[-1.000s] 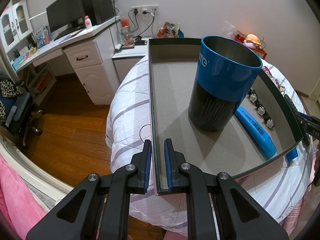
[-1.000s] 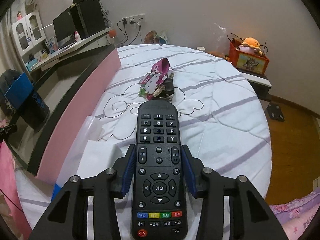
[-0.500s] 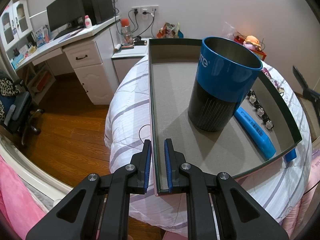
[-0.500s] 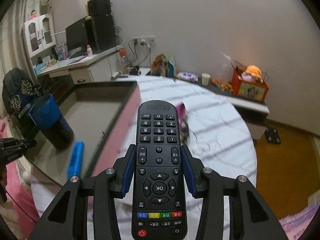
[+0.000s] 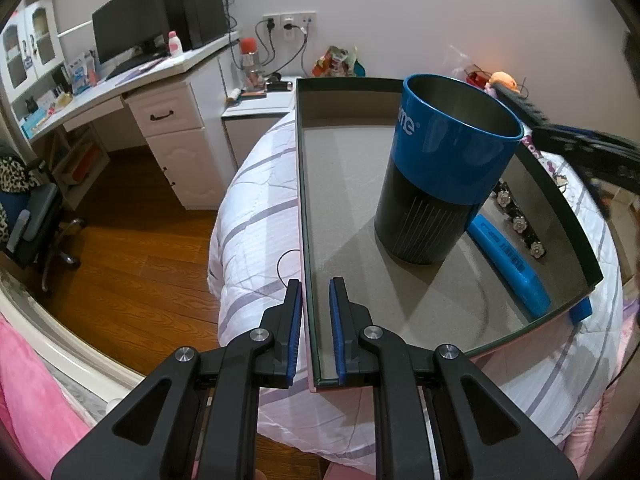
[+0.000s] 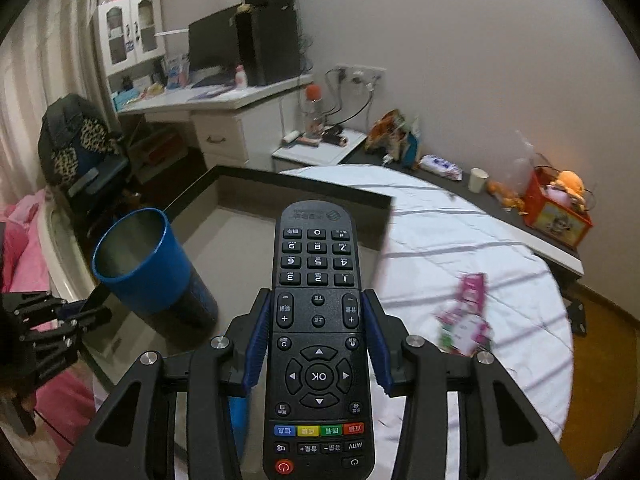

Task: Organize rigid objects
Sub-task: 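Carry the black remote over the tray and open the right tool inside, then move the open right tool back over the white charger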

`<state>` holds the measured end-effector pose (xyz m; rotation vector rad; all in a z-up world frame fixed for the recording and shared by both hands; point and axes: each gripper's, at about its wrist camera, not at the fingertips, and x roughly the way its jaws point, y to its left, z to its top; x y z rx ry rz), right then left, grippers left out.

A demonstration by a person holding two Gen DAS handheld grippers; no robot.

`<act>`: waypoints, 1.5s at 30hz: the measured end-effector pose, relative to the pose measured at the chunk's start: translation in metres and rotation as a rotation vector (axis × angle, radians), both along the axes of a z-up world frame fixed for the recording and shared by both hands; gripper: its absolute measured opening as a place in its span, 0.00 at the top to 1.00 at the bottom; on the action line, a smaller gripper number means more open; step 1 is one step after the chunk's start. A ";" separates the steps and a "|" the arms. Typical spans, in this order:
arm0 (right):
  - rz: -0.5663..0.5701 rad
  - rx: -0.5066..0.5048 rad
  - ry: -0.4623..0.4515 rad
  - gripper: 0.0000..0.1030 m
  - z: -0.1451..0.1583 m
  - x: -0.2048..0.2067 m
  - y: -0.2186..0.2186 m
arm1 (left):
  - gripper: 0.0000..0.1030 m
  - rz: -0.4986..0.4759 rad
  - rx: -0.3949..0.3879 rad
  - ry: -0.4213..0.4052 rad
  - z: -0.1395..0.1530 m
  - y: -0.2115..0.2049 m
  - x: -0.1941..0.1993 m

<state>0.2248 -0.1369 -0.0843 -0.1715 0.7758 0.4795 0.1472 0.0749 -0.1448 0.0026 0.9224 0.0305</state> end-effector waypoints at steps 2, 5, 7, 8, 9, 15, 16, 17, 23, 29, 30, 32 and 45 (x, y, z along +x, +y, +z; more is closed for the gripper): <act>0.018 -0.010 0.018 0.56 -0.005 0.005 0.012 | 0.88 -0.002 -0.004 0.000 0.000 0.001 0.000; 0.049 -0.036 0.035 0.56 -0.013 0.008 0.028 | 0.88 -0.004 -0.003 0.000 0.001 0.000 0.001; 0.065 -0.063 0.050 0.56 -0.019 0.009 0.036 | 0.88 -0.004 -0.004 0.000 0.000 0.001 0.001; 0.066 -0.082 0.053 0.56 -0.022 0.010 0.039 | 0.88 -0.004 -0.004 0.000 0.000 0.000 0.001; 0.066 -0.100 0.061 0.56 -0.025 0.013 0.043 | 0.88 -0.004 -0.003 0.000 0.000 0.000 0.001; 0.078 -0.151 0.122 0.56 -0.036 0.023 0.050 | 0.88 -0.003 -0.007 0.000 0.000 0.000 0.002; 0.077 -0.153 0.124 0.56 -0.037 0.024 0.051 | 0.88 -0.004 -0.006 0.000 0.000 0.000 0.001; 0.077 -0.157 0.137 0.56 -0.039 0.025 0.050 | 0.87 -0.004 -0.006 0.000 0.000 0.000 0.001; 0.082 -0.186 0.161 0.56 -0.042 0.028 0.052 | 0.87 -0.004 -0.005 -0.001 0.000 0.000 0.001; 0.077 -0.138 0.130 0.56 -0.034 0.026 0.048 | 0.87 -0.005 -0.004 -0.001 0.000 0.000 0.001; 0.078 -0.136 0.131 0.56 -0.033 0.025 0.047 | 0.87 -0.005 -0.005 0.000 0.000 0.000 0.002; 0.073 -0.135 0.122 0.56 -0.032 0.024 0.048 | 0.87 -0.005 -0.004 -0.001 0.000 0.000 0.001; 0.015 -0.113 0.017 0.55 0.005 -0.015 0.002 | 0.86 -0.005 -0.014 0.000 -0.001 0.001 0.000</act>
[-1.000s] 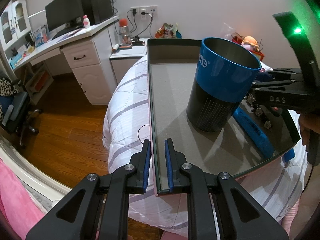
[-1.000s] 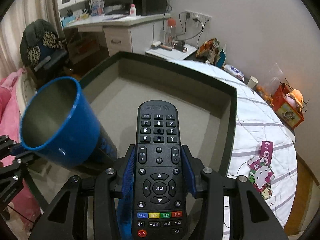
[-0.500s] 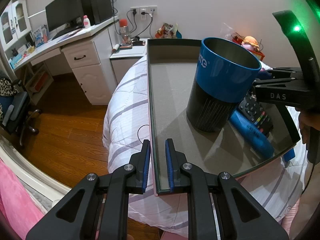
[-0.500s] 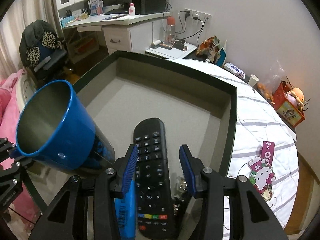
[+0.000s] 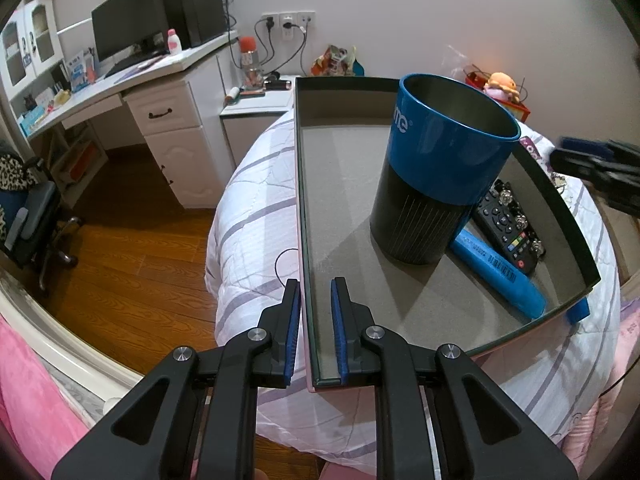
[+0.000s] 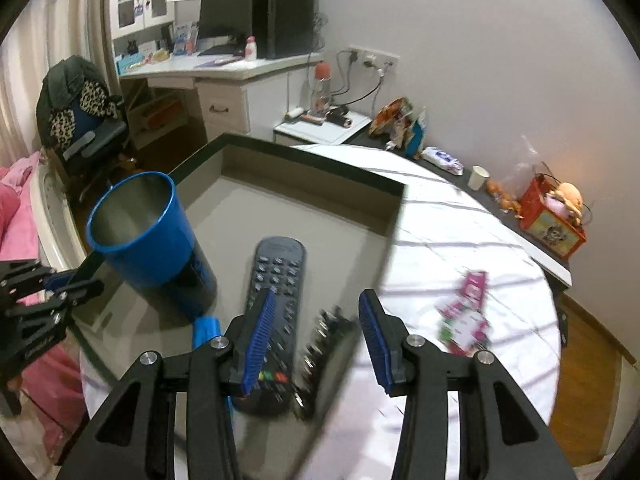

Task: Organize rigid objects
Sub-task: 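Move the open right tool back over the white charger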

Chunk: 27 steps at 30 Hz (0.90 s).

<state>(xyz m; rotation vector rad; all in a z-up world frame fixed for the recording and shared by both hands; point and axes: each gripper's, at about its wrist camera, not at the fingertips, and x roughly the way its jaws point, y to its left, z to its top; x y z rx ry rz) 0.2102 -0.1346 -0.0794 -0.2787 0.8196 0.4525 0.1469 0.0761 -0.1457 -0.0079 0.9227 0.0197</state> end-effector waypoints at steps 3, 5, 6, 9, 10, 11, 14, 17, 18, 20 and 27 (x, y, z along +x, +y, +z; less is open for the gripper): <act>-0.049 0.002 -0.029 0.44 0.006 -0.017 -0.028 | 0.86 0.001 -0.004 0.000 -0.001 0.001 -0.001; -0.081 0.001 -0.039 0.44 0.007 -0.026 -0.046 | 0.86 0.001 -0.002 0.000 -0.001 0.001 0.000; -0.101 0.008 -0.034 0.44 0.005 -0.031 -0.057 | 0.86 0.001 0.000 0.001 -0.001 0.001 -0.001; -0.151 -0.002 -0.013 0.44 -0.004 -0.042 -0.083 | 0.86 0.004 0.008 0.002 -0.001 0.001 -0.002; -0.165 -0.006 -0.005 0.44 -0.008 -0.046 -0.088 | 0.86 0.005 0.010 0.003 -0.002 0.000 -0.002; -0.175 -0.008 0.004 0.44 -0.012 -0.049 -0.092 | 0.86 0.007 0.013 0.003 -0.002 0.000 -0.002; -0.175 -0.015 0.041 0.44 -0.030 -0.059 -0.099 | 0.86 0.011 0.018 0.005 -0.001 -0.002 -0.002; -0.166 0.010 0.081 0.44 -0.047 -0.065 -0.099 | 0.86 0.012 0.019 0.006 -0.001 -0.003 -0.002; -0.161 0.017 0.091 0.44 -0.053 -0.065 -0.096 | 0.86 0.012 0.021 0.007 -0.001 -0.003 -0.002; -0.154 0.020 0.102 0.44 -0.058 -0.066 -0.094 | 0.86 0.012 0.022 0.007 -0.001 -0.003 -0.002; -0.154 0.004 0.097 0.44 -0.067 -0.061 -0.082 | 0.86 0.011 0.021 0.006 -0.001 -0.003 -0.002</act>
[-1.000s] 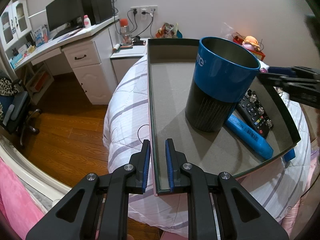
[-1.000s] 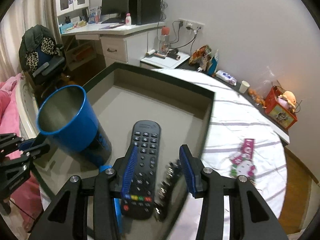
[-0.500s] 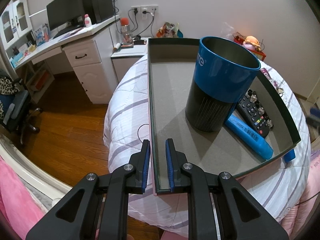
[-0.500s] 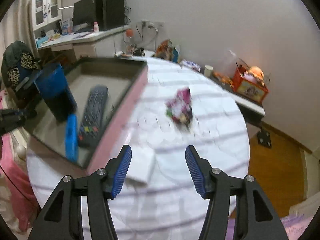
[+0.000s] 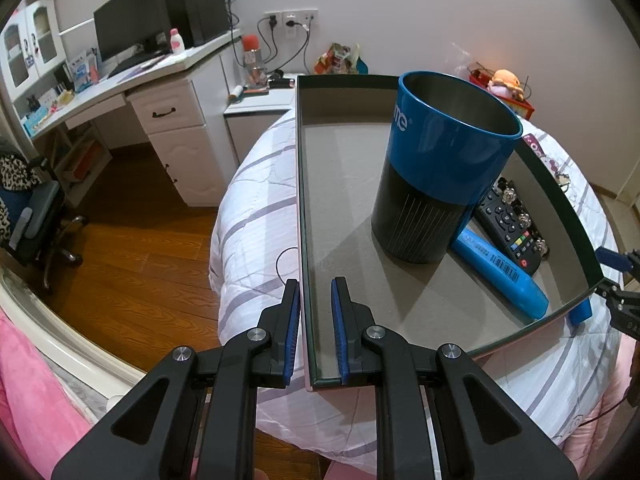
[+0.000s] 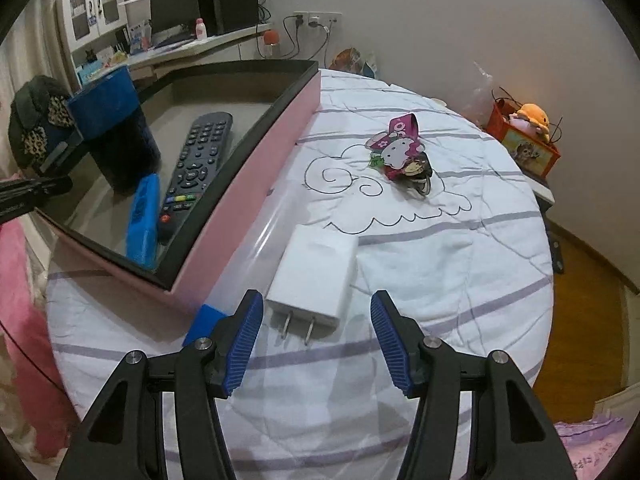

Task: Organize rigid objects
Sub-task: 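Move the open right tool back over the white charger, then close the right tool on the white charger and lift it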

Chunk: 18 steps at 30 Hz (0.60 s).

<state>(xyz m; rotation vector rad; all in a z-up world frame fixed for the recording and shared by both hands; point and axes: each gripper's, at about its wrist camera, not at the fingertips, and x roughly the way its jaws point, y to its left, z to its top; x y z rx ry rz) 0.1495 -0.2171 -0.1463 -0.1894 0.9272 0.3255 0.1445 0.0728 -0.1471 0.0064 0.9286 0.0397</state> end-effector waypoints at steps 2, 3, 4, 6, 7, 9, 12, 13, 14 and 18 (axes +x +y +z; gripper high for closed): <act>-0.006 0.011 -0.002 0.44 0.000 0.002 0.000 | 0.86 0.001 0.000 0.000 0.000 0.000 0.000; -0.012 0.012 -0.006 0.44 0.000 0.003 -0.001 | 0.86 0.001 0.001 0.000 0.000 0.000 0.000; -0.018 0.006 -0.013 0.44 0.000 0.004 -0.001 | 0.86 0.001 0.001 0.000 0.000 0.000 0.001; -0.040 -0.020 -0.018 0.44 -0.002 0.007 -0.001 | 0.86 0.000 0.001 0.001 0.000 0.000 0.000; -0.045 -0.025 -0.017 0.44 -0.004 0.008 0.000 | 0.86 0.000 0.001 0.001 0.000 0.000 0.001; -0.050 -0.012 -0.014 0.44 -0.007 0.011 -0.001 | 0.86 0.000 0.001 0.000 0.000 0.000 0.000; -0.057 0.005 -0.006 0.44 -0.011 0.017 -0.003 | 0.86 0.001 0.000 0.001 0.000 0.000 0.000; -0.059 0.006 -0.010 0.44 -0.012 0.018 -0.003 | 0.86 0.000 0.001 0.001 0.000 0.000 0.001; -0.057 0.008 -0.016 0.44 -0.012 0.018 -0.003 | 0.86 0.000 0.001 0.001 0.000 0.000 0.000; -0.047 0.031 -0.012 0.58 -0.011 0.017 -0.005 | 0.86 0.000 0.002 0.002 0.000 -0.001 0.001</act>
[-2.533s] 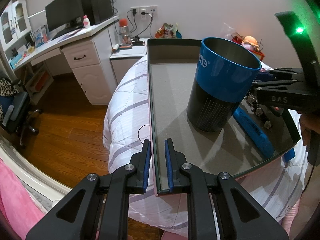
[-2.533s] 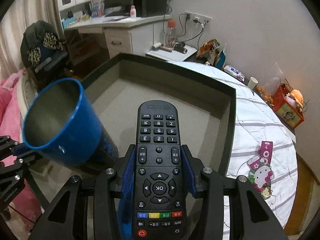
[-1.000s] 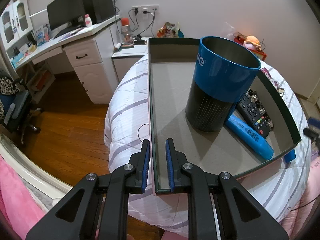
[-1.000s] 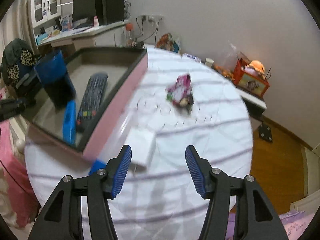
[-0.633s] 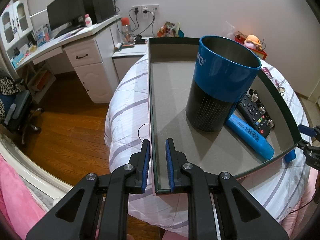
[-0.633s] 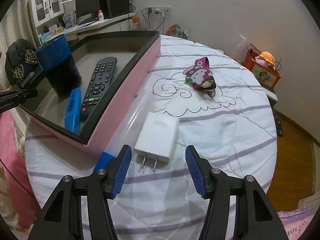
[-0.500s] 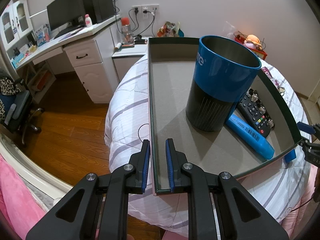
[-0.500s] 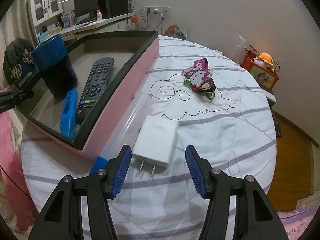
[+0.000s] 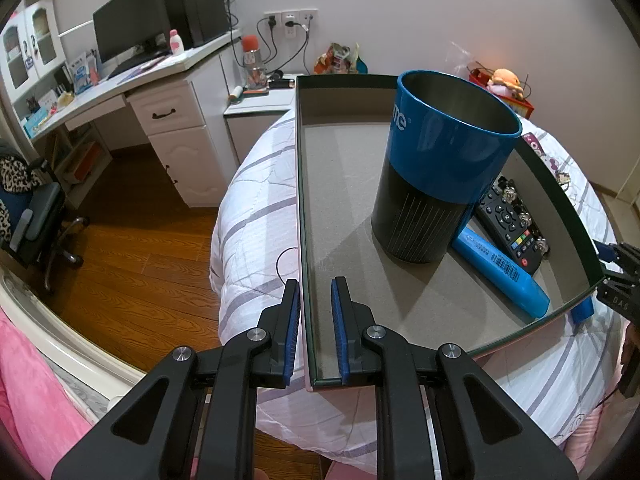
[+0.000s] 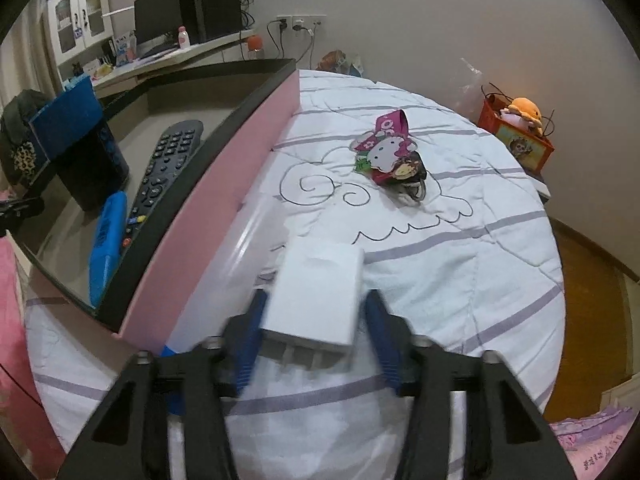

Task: Organize rigid objects
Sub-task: 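Close the right tool on the white charger and lift it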

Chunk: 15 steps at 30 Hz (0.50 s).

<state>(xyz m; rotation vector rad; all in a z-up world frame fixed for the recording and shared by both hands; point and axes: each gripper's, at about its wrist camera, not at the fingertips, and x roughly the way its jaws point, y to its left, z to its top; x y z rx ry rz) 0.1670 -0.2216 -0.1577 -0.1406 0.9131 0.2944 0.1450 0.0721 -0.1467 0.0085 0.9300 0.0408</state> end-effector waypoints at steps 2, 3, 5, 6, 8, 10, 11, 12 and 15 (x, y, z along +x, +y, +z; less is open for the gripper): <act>0.002 0.002 0.006 0.59 0.001 0.001 -0.001 | 0.86 0.000 0.002 0.001 0.000 0.000 0.000; 0.002 0.003 0.008 0.59 0.002 0.000 -0.003 | 0.86 -0.001 0.001 0.001 0.000 0.000 0.000; 0.002 0.000 0.010 0.60 0.003 0.001 -0.003 | 0.86 0.000 0.000 0.000 0.000 0.000 0.000; 0.000 0.001 0.009 0.60 0.004 0.000 -0.004 | 0.86 0.000 0.000 0.000 0.000 0.000 0.000; -0.002 0.000 0.010 0.60 0.004 -0.001 -0.005 | 0.86 0.000 0.000 0.000 0.000 0.000 0.000; -0.004 0.002 0.008 0.60 0.005 -0.002 -0.006 | 0.86 0.000 0.000 0.000 0.000 0.000 0.000; -0.004 0.003 0.007 0.60 0.006 -0.002 -0.006 | 0.86 0.000 0.000 0.000 0.000 0.000 0.000; -0.007 0.003 0.002 0.60 0.007 -0.002 -0.007 | 0.86 0.000 0.000 0.000 0.000 0.000 0.000; -0.013 0.006 -0.004 0.60 0.008 -0.002 -0.010 | 0.86 0.000 0.000 0.000 0.000 0.000 0.000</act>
